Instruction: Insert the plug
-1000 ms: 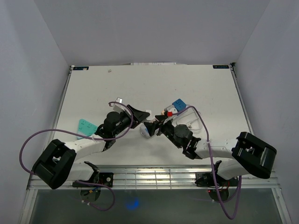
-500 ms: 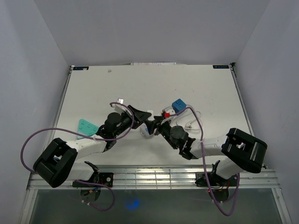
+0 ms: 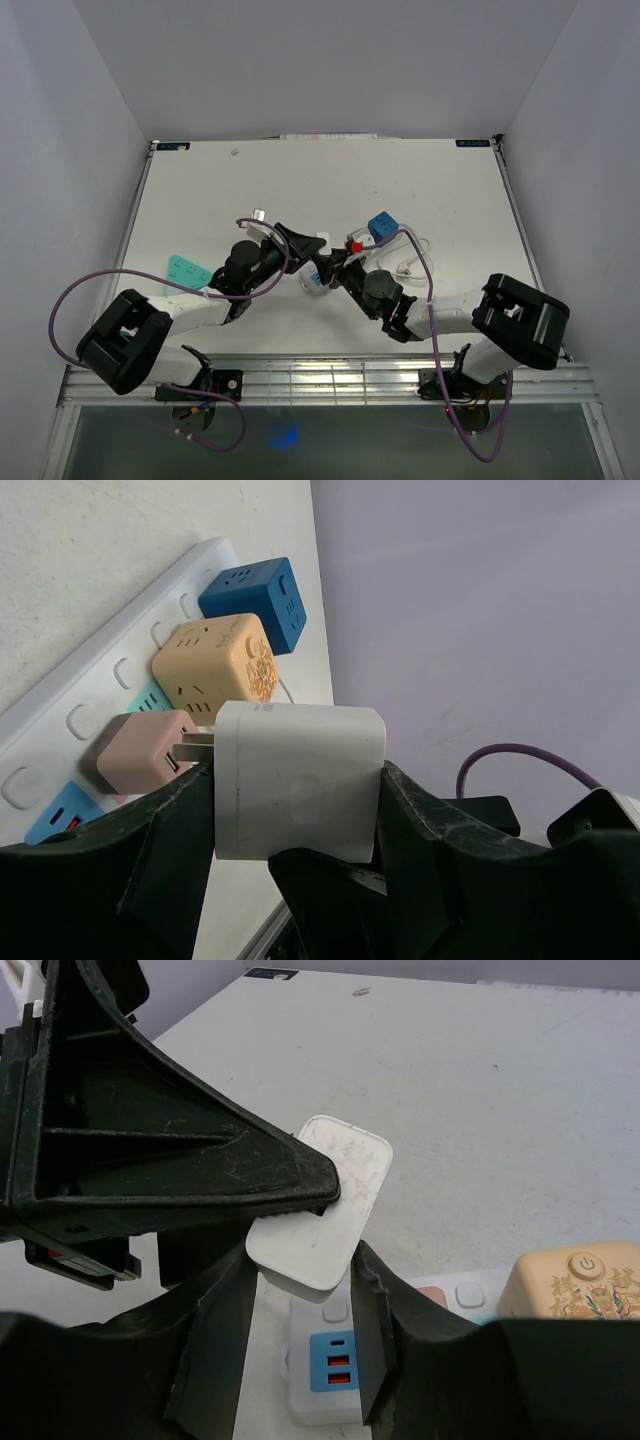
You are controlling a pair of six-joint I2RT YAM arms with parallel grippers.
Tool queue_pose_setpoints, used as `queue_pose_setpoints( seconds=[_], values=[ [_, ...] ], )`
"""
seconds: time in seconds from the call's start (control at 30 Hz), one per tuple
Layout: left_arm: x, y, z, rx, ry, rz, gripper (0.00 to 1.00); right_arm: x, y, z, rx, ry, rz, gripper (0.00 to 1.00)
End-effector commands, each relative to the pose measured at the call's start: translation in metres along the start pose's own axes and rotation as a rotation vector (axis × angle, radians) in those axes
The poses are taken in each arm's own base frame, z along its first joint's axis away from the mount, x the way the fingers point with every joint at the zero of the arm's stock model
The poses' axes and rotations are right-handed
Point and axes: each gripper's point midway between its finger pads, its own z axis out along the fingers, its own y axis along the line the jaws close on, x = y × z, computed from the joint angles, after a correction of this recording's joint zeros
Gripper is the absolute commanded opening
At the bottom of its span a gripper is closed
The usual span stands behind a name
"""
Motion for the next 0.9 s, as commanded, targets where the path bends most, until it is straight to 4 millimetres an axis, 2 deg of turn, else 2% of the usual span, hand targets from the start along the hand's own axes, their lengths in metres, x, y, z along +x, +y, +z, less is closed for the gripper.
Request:
queue_pose_setpoints(
  seconds=[0.0,0.1,0.13,0.17,0.23,0.3,0.33,0.4,0.43,0.47,0.5,0.53,0.57,0.6,0.67,0.7,0.73,0.77,0.8,0.87],
  values=[
    [0.012,-0.018,-0.002,0.062,0.064,0.024,0.69,-0.047,-0.006,0.000,0.038,-0.147,0.045,0.08],
    [0.004,-0.022,-0.005,0.044,0.032,0.058,0.82,-0.047,-0.009,-0.003,0.043,-0.144,0.046,0.08],
    [-0.004,-0.023,-0.005,0.031,-0.005,0.068,0.84,-0.047,-0.010,-0.004,0.047,-0.139,0.048,0.08],
    [-0.006,-0.015,-0.007,-0.017,-0.013,0.071,0.86,-0.046,-0.010,-0.004,0.047,-0.137,0.054,0.08],
    [-0.024,-0.019,-0.014,-0.043,-0.093,0.087,0.98,-0.048,-0.014,-0.007,0.062,-0.141,0.064,0.08],
    [-0.037,-0.005,-0.020,-0.153,-0.143,0.089,0.98,-0.050,-0.017,-0.008,0.072,-0.142,0.074,0.08],
    [-0.048,-0.011,-0.025,-0.166,-0.182,0.106,0.98,-0.052,-0.019,-0.009,0.085,-0.148,0.080,0.08],
    [-0.069,-0.009,-0.034,-0.261,-0.258,0.154,0.98,-0.053,-0.023,-0.011,0.100,-0.149,0.081,0.08],
    [-0.081,-0.013,-0.041,-0.290,-0.304,0.163,0.98,-0.053,-0.025,-0.011,0.106,-0.149,0.084,0.08],
    [-0.091,0.012,-0.056,-0.446,-0.359,0.176,0.98,-0.052,-0.026,-0.013,0.113,-0.147,0.083,0.08],
    [-0.106,0.001,-0.062,-0.475,-0.413,0.180,0.98,-0.055,-0.028,-0.014,0.122,-0.156,0.090,0.08],
    [-0.116,0.001,-0.073,-0.527,-0.456,0.190,0.98,-0.056,-0.030,-0.016,0.132,-0.158,0.091,0.08],
    [-0.116,0.020,-0.091,-0.658,-0.459,0.204,0.98,-0.056,-0.033,-0.017,0.140,-0.161,0.092,0.08],
    [-0.135,0.017,-0.105,-0.713,-0.546,0.214,0.98,-0.061,-0.035,-0.019,0.147,-0.172,0.099,0.08],
    [-0.141,0.031,-0.125,-0.808,-0.559,0.227,0.98,-0.064,-0.036,-0.021,0.150,-0.177,0.099,0.08],
    [-0.152,0.038,-0.136,-0.839,-0.590,0.199,0.98,-0.068,-0.036,-0.023,0.149,-0.185,0.104,0.08],
    [-0.153,0.051,-0.143,-0.867,-0.598,0.179,0.98,-0.068,-0.037,-0.024,0.150,-0.186,0.103,0.08],
    [-0.160,0.053,-0.151,-0.856,-0.630,0.156,0.98,-0.069,-0.038,-0.025,0.149,-0.189,0.108,0.08],
    [-0.172,0.063,-0.164,-0.887,-0.683,0.121,0.98,-0.071,-0.037,-0.027,0.144,-0.192,0.114,0.08],
    [-0.179,0.077,-0.184,-0.930,-0.754,0.077,0.98,-0.069,-0.038,-0.030,0.143,-0.187,0.117,0.08]
  ],
)
